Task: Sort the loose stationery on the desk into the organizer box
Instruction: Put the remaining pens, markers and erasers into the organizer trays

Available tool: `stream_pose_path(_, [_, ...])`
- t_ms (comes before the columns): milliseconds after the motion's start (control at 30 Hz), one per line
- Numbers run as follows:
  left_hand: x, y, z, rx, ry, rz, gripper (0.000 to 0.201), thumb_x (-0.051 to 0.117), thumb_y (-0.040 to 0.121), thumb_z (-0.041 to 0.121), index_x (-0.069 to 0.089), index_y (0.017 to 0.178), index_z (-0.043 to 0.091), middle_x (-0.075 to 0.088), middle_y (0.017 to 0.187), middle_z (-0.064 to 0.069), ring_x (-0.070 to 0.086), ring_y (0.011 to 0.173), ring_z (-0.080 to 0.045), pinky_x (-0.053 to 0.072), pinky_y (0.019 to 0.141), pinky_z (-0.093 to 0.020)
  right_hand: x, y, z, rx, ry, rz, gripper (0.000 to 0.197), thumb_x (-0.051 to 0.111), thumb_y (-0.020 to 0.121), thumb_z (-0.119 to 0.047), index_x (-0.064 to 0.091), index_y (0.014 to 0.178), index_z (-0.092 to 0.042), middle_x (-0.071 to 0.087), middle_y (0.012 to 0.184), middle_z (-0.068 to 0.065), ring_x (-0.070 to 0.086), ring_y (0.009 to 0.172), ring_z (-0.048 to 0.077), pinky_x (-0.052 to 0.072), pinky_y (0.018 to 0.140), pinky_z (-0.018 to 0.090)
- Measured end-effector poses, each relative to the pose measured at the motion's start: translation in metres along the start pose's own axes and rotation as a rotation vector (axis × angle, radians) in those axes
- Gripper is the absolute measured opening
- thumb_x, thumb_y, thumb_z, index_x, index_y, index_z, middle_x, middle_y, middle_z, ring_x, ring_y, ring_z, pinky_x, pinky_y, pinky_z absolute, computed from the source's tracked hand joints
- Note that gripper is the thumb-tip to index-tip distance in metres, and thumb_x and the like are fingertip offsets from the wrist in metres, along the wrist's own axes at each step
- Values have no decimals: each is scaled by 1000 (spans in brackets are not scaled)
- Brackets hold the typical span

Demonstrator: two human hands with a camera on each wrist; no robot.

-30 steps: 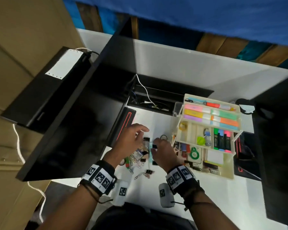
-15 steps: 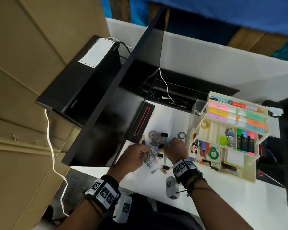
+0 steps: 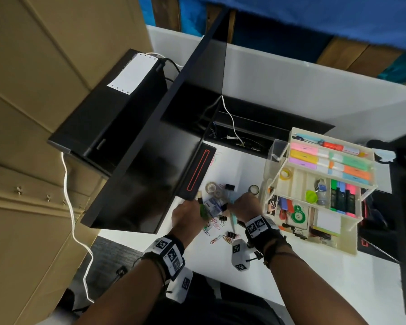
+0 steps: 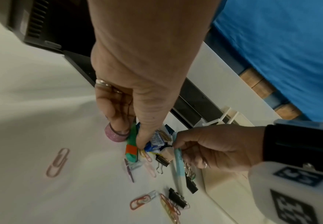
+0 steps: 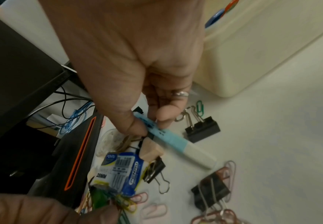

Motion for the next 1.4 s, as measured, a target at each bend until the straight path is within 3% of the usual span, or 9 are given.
stream_pose_path(67, [1, 3, -2, -28, -7, -10, 44, 71, 82, 56, 71, 102, 17, 71, 103, -6, 70, 96, -28, 45, 69, -31, -2, -3, -3, -45, 49, 4, 45, 81, 80, -46, 61, 60, -10, 60, 56, -2, 58, 49, 10, 42, 45, 22])
stream_pose_path(133, [0, 4, -2, -39, -13, -16, 41, 70, 83, 53, 72, 101, 16, 73, 101, -5, 71, 95, -28, 45, 67, -30, -7, -10, -5, -94, 155, -16, 36, 83, 79, -37, 65, 60, -12, 59, 51, -4, 55, 44, 6, 52, 52, 30])
stream_pose_path(233, [-4, 6, -3, -71, -12, -18, 37, 72, 83, 49, 72, 100, 15, 74, 99, -4, 72, 94, -28, 49, 68, -31, -33, -26, -7, -161, 297, 13, 27, 84, 77, -25, 64, 91, -15, 69, 72, -2, 65, 62, 11, 56, 59, 33])
stream_pose_path(433, [-14, 5, 5, -101, 64, -12, 33, 68, 90, 48, 70, 97, 16, 73, 94, -1, 69, 85, -22, 44, 64, -28, -92, -51, -1, -255, 639, -17, 40, 78, 88, -9, 56, 119, -21, 73, 76, 10, 65, 55, 15, 57, 54, 34])
stream_pose_path(533, [-14, 3, 7, -114, 72, -31, 30, 65, 91, 50, 67, 88, 20, 63, 81, 4, 62, 75, -19, 46, 64, -28, -119, -56, 0, -264, 800, -36, 31, 74, 92, -6, 60, 117, -18, 75, 86, 18, 68, 60, 18, 55, 56, 27])
stream_pose_path(633, [-16, 4, 9, -130, 81, -44, 34, 70, 84, 54, 59, 77, 22, 61, 75, 7, 61, 71, -16, 46, 62, -26, -135, -52, 8, -245, 871, -18, 26, 73, 93, -8, 62, 115, -16, 75, 87, 20, 69, 62, 21, 57, 59, 33])
stream_pose_path(967, [-23, 10, 11, -127, 71, 20, 32, 72, 81, 48, 67, 92, 18, 66, 82, 5, 62, 72, -16, 49, 61, -27, -126, -49, 12, -235, 946, -49, 22, 73, 94, -6, 61, 113, -3, 76, 90, 24, 72, 72, 30, 62, 65, 34])
stream_pose_path(1133, [-20, 17, 15, -118, 63, 8, 35, 71, 85, 46, 68, 98, 13, 71, 92, -1, 71, 81, -21, 59, 71, -31, -114, -51, 11, -215, 1000, -62, 20, 72, 94, -3, 60, 110, 2, 77, 87, 22, 73, 76, 31, 61, 67, 34])
stream_pose_path(1400, [-24, 24, 13, -168, -107, -2, 42, 71, 84, 56, 58, 82, 16, 56, 68, 6, 59, 62, -12, 45, 52, -24, -116, -55, 19, -177, 988, -15, 27, 76, 93, -8, 60, 109, 5, 77, 93, 22, 74, 86, 43, 62, 67, 31])
Point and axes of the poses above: each hand's wrist, its own y-axis towards the middle knuckle, its own x-axis out of the palm, z = x × y, the point moved 8 cm from there along y, towards the middle knuckle
